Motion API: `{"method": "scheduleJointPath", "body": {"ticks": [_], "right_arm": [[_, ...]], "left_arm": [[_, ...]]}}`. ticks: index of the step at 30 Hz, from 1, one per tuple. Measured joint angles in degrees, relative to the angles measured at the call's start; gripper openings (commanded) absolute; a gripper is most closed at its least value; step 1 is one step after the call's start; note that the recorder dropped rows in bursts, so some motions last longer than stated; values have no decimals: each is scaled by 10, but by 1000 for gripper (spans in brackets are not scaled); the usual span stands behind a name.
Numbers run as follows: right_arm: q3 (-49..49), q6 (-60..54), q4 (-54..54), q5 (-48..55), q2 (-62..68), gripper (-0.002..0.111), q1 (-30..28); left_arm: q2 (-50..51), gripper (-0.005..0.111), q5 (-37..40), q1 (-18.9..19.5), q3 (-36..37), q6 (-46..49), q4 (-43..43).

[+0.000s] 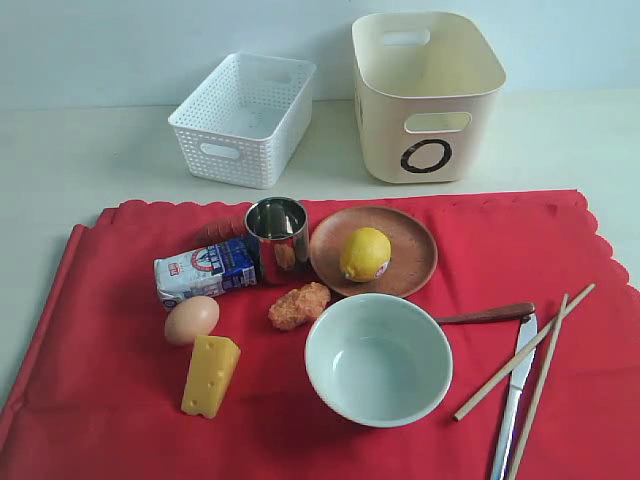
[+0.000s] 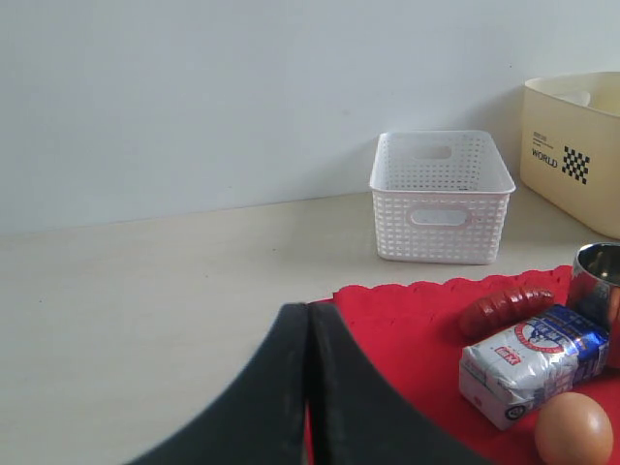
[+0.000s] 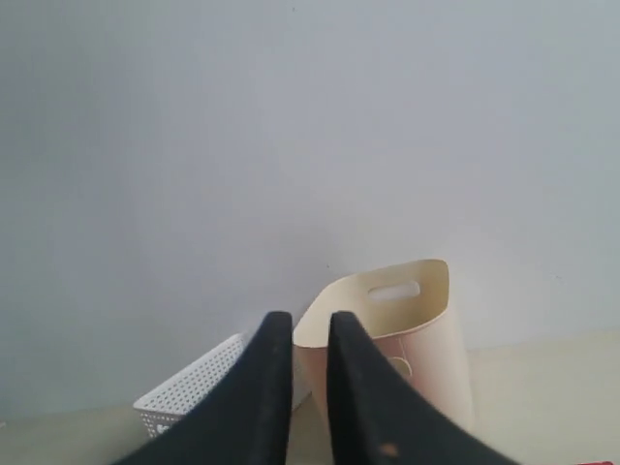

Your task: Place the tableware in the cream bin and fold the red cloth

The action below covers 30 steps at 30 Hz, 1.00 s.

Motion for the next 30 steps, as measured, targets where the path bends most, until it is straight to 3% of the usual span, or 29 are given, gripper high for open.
{"method": "scheduleJointPath", "body": {"ticks": [2, 8, 16, 30], "right_arm": [[0, 1, 0, -11, 0, 0, 0], [0, 2, 0, -62, 0, 0, 0], [-7, -12, 0, -51, 34, 0, 0], [-66, 2, 0, -9, 347, 0, 0]], "left_arm": [[0, 1, 0, 0, 0, 0, 0], [0, 1, 0, 0, 0, 0, 0], [0, 1, 0, 0, 0, 0, 0], [0, 1, 0, 0, 0, 0, 0]]}}
